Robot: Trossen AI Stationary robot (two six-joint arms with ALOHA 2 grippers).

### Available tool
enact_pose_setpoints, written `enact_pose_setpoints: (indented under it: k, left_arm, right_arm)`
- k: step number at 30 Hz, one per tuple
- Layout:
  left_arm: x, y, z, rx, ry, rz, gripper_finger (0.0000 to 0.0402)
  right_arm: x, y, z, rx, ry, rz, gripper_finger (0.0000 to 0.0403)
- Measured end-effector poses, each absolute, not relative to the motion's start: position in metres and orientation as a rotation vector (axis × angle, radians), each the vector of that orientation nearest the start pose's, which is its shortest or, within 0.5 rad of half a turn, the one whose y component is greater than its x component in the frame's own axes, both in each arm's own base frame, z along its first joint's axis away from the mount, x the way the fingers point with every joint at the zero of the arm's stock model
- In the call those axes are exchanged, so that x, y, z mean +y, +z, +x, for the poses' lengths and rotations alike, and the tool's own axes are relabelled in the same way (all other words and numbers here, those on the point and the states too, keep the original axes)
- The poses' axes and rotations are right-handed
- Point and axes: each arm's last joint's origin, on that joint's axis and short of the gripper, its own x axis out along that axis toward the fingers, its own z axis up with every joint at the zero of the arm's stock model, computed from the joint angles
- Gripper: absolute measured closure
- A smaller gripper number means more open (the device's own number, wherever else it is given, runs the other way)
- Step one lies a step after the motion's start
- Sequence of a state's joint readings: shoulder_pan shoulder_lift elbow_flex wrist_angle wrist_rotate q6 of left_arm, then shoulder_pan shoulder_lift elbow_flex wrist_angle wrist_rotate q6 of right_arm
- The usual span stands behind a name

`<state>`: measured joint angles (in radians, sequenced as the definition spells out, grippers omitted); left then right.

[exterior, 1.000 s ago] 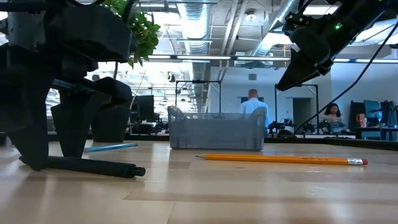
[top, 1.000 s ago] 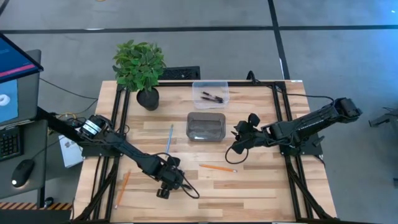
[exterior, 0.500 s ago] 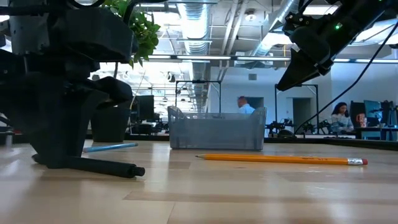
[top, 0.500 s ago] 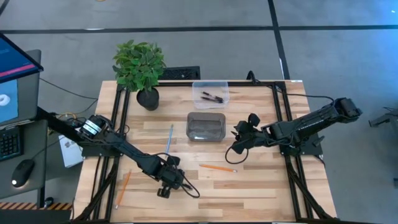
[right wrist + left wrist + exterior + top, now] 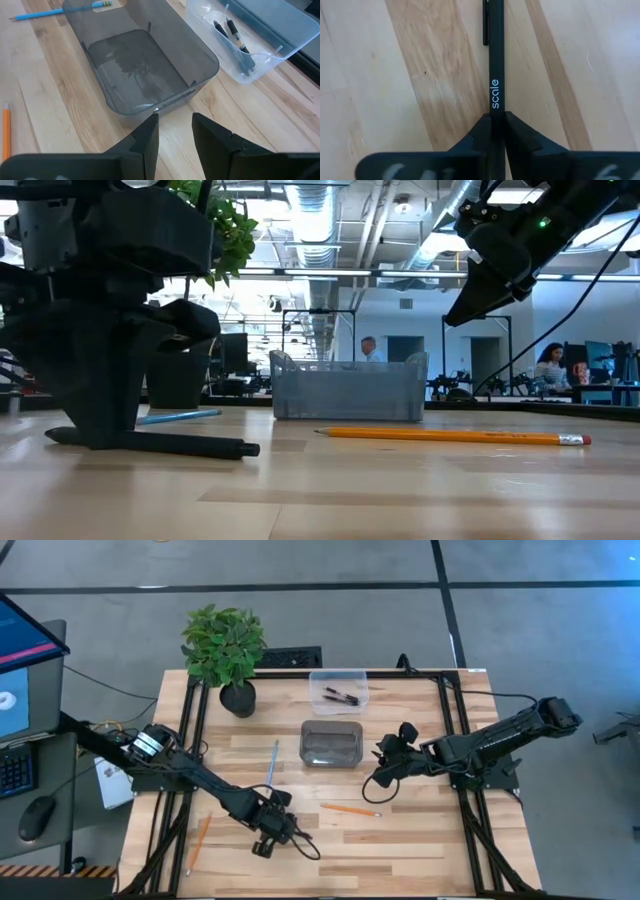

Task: Sort pens & pencils
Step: Put the black pen into the transparent bin

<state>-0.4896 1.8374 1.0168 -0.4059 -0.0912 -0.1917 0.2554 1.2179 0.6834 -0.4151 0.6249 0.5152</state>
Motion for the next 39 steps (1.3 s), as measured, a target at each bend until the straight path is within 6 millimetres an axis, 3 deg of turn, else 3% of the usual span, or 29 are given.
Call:
enact_pose_setpoints:
  k: [13, 20, 29, 39]
  left_arm:
    - [-0.145, 0.153, 0.292, 1.104, -0.117, 0.333, 0.0382]
    - [-0.121, 0.177, 0.295, 1.026, 0.015, 0.433, 0.0382]
    - [-0.055, 0.204, 0.32, 0.891, 0.262, 0.524, 0.0378]
    - [0.038, 0.233, 0.347, 0.641, 0.49, 0.573, 0.0381]
  right_arm:
    - [0.04, 0.204, 0.22, 0.747, -0.546, 0.069, 0.0261]
    - [0.04, 0.204, 0.22, 0.746, -0.546, 0.069, 0.0259]
    - [0.039, 0.204, 0.22, 0.746, -0.549, 0.069, 0.0258]
    - [0.039, 0.204, 0.22, 0.746, -0.55, 0.067, 0.0259]
